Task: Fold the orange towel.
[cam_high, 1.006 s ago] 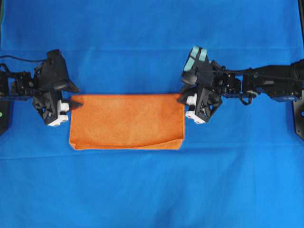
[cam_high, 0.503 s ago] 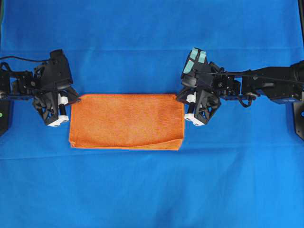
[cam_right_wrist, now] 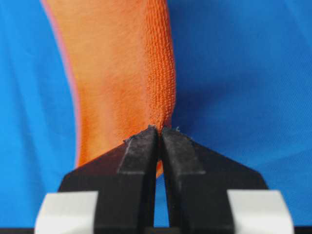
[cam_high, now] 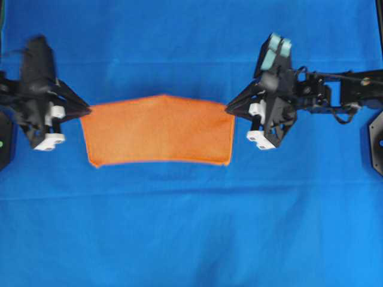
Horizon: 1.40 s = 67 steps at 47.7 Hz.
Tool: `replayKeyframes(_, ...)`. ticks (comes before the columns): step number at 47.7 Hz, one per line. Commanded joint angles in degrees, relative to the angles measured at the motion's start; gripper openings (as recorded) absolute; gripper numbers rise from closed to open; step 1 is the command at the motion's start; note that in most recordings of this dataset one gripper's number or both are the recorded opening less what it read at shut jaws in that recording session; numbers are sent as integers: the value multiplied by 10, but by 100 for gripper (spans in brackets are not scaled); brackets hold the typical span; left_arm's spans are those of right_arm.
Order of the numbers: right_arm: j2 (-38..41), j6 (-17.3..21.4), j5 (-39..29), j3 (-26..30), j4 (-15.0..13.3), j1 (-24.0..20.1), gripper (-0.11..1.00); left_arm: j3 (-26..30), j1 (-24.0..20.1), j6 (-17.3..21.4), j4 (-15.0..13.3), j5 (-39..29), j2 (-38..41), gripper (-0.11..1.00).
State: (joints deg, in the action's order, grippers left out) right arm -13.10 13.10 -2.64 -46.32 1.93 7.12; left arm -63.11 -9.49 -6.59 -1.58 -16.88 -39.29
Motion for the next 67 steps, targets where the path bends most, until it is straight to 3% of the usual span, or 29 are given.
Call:
replayKeyframes(1, -25, 0, 1, 3, -4, -2, 3, -1, 4, -1, 1, 0, -39, 2)
replayKeyframes(8, -24, -1, 11, 4, -15, -1, 3, -9, 4, -5, 1, -7, -67, 2)
replayKeyframes(18, -10, 0, 15, 18, -19, 19, 3, -7, 10, -7, 0, 9, -46, 2)
replayKeyframes(36, 43, -1, 14, 82, -68, 123, 3, 25, 108, -5, 0, 182, 68, 2)
replayKeyframes(44, 74, -1, 14, 122, -100, 157, 3, 73, 149, 3, 0, 238, 148, 2)
replayKeyframes(55, 119, -1, 5, 191, -142, 185, 3, 167, 175, 42, 1, 250, 257, 2)
replayKeyframes(67, 143, -2, 1, 230, -156, 188, 3, 238, 185, 94, 1, 250, 327, 2)
